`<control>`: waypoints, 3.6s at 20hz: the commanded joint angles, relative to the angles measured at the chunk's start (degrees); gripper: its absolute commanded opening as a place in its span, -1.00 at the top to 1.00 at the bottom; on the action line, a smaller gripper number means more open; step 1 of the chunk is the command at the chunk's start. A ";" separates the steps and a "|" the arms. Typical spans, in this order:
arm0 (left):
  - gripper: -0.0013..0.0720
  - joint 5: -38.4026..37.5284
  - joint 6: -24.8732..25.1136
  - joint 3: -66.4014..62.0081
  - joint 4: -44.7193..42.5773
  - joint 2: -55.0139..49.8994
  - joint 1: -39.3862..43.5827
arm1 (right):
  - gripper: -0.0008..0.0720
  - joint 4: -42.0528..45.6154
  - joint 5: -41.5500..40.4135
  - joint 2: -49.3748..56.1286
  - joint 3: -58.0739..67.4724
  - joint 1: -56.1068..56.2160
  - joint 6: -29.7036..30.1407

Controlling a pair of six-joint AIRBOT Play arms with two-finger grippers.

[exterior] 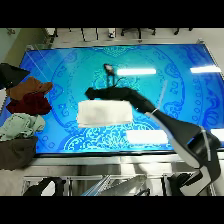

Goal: Fold the shirts.

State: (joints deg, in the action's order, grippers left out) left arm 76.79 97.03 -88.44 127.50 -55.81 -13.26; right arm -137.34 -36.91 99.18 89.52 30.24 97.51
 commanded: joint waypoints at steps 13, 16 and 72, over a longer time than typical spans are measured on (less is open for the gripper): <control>0.93 2.14 0.39 1.99 0.09 0.90 2.73 | -0.96 -5.88 -25.88 4.46 -18.23 -26.64 6.16; 0.93 0.22 0.39 3.61 0.07 0.90 4.85 | -0.96 -7.32 -23.52 6.25 -18.14 -23.17 6.03; 0.93 -9.66 0.76 40.83 -0.02 15.19 17.53 | 0.92 10.54 -18.14 -59.74 -48.41 -28.22 -2.89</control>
State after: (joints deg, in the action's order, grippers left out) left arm 72.25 98.83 -58.87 127.52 -45.32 -0.62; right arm -127.83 -64.40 41.69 46.74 -11.68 95.42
